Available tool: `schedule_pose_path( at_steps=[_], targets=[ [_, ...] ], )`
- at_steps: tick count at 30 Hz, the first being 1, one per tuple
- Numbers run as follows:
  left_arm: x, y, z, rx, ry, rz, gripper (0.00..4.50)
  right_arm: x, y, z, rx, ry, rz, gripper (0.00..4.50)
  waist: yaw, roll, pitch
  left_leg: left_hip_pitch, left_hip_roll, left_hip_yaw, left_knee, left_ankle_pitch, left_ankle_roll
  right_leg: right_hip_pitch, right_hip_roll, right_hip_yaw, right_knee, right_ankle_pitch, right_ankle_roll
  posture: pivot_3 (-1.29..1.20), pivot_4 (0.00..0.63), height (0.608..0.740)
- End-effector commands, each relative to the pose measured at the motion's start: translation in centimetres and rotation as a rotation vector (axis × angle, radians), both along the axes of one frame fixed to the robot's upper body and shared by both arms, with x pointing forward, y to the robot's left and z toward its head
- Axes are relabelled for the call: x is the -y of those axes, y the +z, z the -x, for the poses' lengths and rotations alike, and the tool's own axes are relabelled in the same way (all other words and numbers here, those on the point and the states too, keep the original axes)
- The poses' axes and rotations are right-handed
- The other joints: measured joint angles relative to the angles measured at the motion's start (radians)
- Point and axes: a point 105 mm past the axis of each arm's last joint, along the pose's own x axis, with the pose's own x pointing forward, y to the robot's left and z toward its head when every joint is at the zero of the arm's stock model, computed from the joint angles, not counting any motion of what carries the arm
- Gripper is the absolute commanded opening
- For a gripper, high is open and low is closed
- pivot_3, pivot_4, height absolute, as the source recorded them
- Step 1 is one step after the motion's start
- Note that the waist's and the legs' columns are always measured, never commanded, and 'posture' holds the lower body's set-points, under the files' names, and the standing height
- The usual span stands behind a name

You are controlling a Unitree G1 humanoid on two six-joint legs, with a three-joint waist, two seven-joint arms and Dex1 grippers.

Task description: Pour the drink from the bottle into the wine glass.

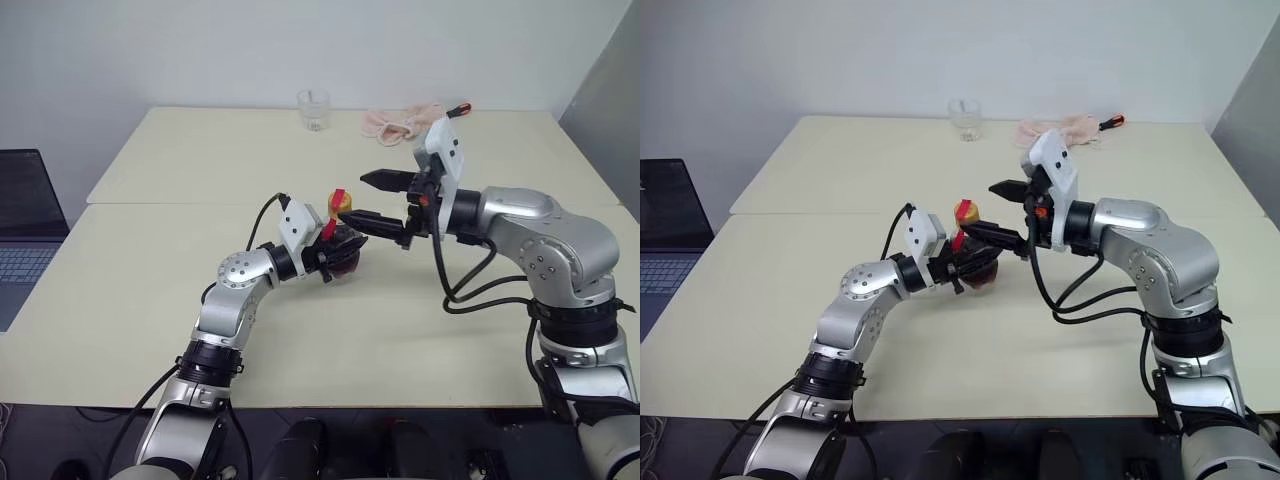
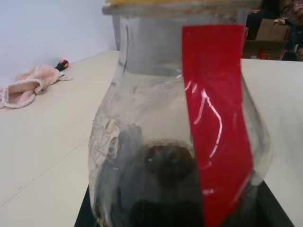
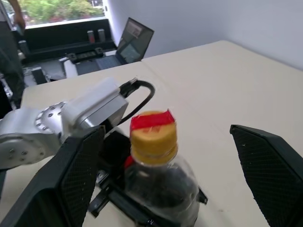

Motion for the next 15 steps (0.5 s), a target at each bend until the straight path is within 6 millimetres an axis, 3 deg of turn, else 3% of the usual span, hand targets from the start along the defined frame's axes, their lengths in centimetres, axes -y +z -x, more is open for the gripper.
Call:
schedule_pose_path(
  at_steps=[1,9,12,15],
  targets=[
    [0.25,1.9,0.34,0.077,-0.02,0.023,1.45,-0.68,1.1,0.25,0.037,-0.041,-0.019,4.5,0.0,0.0,0.0,0.0,0.0,0.0,0.0,0.0,0.0,0.0,0.0,0.0,0.0,0.0,0.0,0.0,0.15,0.74],
    [0.33,1.9,0.36,0.076,-0.019,0.025,1.45,-1.3,0.71,0.36,0.013,-0.042,-0.025,4.5,-0.001,0.0,0.0,0.0,0.0,0.0,0.0,0.0,0.0,0.0,0.0,0.0,0.0,0.0,0.0,0.0,0.15,0.74],
    [0.34,1.87,0.36,0.075,-0.018,0.026,1.45,-1.46,0.42,0.12,0.003,-0.053,-0.025,3.95,-0.002,0.0,0.0,0.0,0.0,0.0,0.0,0.0,0.0,0.0,0.0,0.0,0.0,0.0,0.0,0.0,0.15,0.74],
    [0.31,1.85,0.38,0.075,-0.017,0.026,1.45,-1.58,0.46,0.09,0.001,-0.052,-0.033,2.9,-0.002,0.0,0.0,0.0,0.0,0.0,0.0,0.0,0.0,0.0,0.0,0.0,0.001,0.0,0.0,0.0,0.15,0.74]
  ],
)
